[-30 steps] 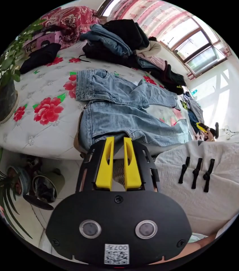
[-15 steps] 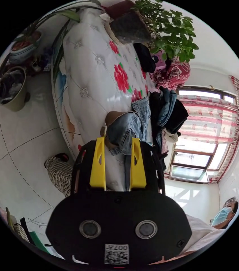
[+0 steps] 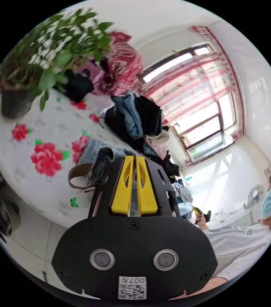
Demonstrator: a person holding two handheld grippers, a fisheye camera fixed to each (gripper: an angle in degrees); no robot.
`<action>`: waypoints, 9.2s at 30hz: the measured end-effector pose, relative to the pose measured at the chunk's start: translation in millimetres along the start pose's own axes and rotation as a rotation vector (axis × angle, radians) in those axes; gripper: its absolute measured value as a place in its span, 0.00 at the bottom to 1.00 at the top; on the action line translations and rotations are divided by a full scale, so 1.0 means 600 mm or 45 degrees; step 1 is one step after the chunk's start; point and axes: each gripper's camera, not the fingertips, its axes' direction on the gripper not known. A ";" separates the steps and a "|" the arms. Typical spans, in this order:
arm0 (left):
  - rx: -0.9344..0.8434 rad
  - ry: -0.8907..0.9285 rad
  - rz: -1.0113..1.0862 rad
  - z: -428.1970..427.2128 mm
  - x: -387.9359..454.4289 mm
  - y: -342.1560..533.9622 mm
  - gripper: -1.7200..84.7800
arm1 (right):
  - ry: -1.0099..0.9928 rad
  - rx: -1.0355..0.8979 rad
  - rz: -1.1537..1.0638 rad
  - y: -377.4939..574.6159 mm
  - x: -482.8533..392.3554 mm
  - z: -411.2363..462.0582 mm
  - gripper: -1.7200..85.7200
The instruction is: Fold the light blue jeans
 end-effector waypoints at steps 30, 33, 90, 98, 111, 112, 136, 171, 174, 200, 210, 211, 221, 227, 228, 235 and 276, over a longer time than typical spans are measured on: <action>-0.476 -0.577 0.077 0.412 0.033 0.278 0.08 | 0.280 -0.240 -0.044 -0.139 -0.004 0.270 0.11; -0.492 -0.599 0.124 0.482 0.052 0.241 0.09 | 0.309 -0.282 -0.090 -0.189 -0.031 0.336 0.11; -0.407 -0.346 0.483 0.810 -0.010 0.251 0.06 | -0.355 -0.687 -1.077 -0.060 -0.712 0.955 0.14; -0.565 -0.312 0.566 0.826 0.013 0.348 0.06 | -0.326 -1.027 -1.460 0.130 -0.886 1.123 0.14; -0.190 -0.584 0.063 0.419 -0.285 0.278 0.07 | -0.236 -0.725 -1.564 0.165 -0.971 1.187 0.04; -0.192 -0.573 0.069 0.411 -0.300 0.273 0.07 | -0.280 -0.711 -1.516 0.151 -0.972 1.184 0.03; -0.223 -0.360 -0.037 0.370 -0.365 0.147 0.06 | -0.401 -0.839 -1.218 0.119 -0.937 1.247 0.08; -1.008 -0.725 0.701 1.037 0.047 0.025 0.05 | 0.749 -0.735 -0.434 -0.313 -0.197 0.910 0.04; -0.894 -0.671 0.644 0.971 0.086 0.018 0.04 | 0.692 -0.572 -0.509 -0.312 -0.212 0.838 0.02; -0.284 -0.368 -0.248 0.145 0.031 0.524 0.11 | 0.230 -0.090 0.347 0.063 0.123 0.311 0.15; -0.121 -0.245 -0.425 0.035 -0.006 0.538 0.12 | 0.563 -0.335 0.151 0.007 0.093 0.412 0.05; -0.117 -0.237 -0.423 0.026 -0.005 0.538 0.12 | 0.540 -0.290 0.135 0.004 0.089 0.398 0.04; -0.005 -0.185 -0.532 -0.125 -0.036 0.611 0.15 | 0.421 -0.099 0.148 0.091 0.164 0.214 0.03; 0.003 -0.019 -0.686 -0.117 -0.095 0.599 0.18 | 0.525 -0.097 0.170 0.114 0.147 0.250 0.05; 0.006 0.003 -0.731 -0.110 -0.112 0.592 0.16 | 0.490 -0.143 0.064 0.107 0.117 0.275 0.06; 0.090 0.117 -0.586 -0.124 -0.063 0.521 0.07 | 0.320 -0.559 -0.417 0.114 -0.031 0.469 0.07; -0.157 -0.475 -0.238 0.185 -0.048 0.200 0.02 | -0.216 -0.886 -0.506 -0.008 -0.408 0.979 0.03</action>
